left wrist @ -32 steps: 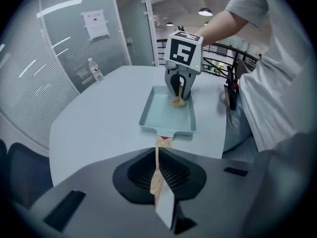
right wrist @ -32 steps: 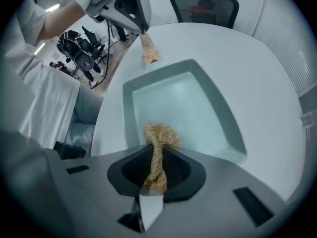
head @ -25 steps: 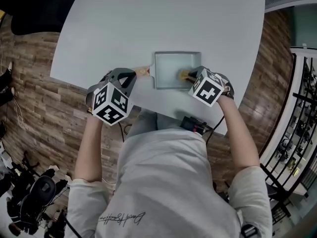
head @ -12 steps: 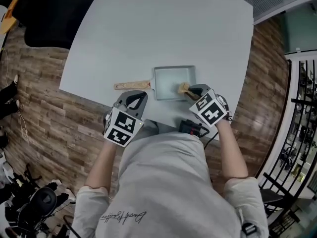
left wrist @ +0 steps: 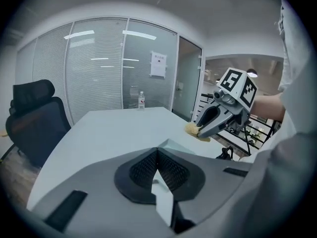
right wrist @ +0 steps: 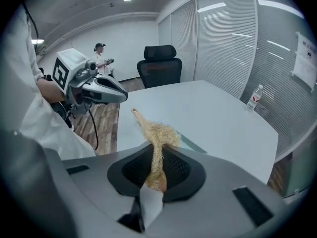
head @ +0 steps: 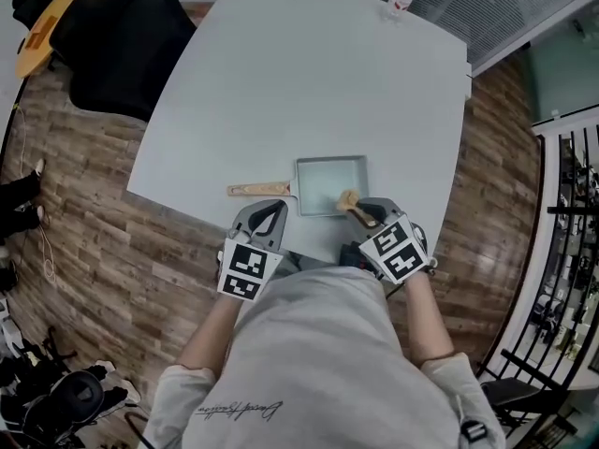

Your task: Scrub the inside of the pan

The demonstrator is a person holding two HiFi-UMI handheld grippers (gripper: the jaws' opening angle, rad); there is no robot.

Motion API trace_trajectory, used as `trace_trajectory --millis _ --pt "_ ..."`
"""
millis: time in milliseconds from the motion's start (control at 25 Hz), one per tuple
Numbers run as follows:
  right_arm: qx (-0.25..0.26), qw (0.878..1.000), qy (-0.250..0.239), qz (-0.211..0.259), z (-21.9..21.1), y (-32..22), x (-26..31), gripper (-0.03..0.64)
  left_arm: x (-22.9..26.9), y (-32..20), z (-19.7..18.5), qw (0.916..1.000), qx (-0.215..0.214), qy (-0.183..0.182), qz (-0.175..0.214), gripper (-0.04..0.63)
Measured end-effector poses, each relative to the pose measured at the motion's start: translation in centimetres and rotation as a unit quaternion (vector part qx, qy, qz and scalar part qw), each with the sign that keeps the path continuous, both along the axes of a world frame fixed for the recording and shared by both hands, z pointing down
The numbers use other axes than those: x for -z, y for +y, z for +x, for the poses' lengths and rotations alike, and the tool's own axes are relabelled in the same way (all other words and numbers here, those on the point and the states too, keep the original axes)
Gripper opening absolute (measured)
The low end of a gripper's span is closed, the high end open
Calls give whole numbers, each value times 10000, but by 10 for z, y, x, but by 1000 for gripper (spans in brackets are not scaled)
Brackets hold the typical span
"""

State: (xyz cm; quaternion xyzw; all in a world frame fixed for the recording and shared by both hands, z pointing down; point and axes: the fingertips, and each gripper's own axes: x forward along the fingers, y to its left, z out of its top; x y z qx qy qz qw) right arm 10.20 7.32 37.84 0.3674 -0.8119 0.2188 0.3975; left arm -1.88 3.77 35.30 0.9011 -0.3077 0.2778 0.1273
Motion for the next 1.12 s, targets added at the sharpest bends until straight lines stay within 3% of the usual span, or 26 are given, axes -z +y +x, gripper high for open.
trace_trajectory --millis 120,840,1120 --pt "-7 10000 -61 39 -1 -1 0 67 -6 -7 0 9998 -69 -148 65 12" --pt "-2 9996 -257 144 -8 -11 8 66 2 -14 8 9996 -240 -112 105 12" --pt "-32 9994 -300 150 -9 -10 8 67 0 -9 11 9987 -402 -288 147 12"
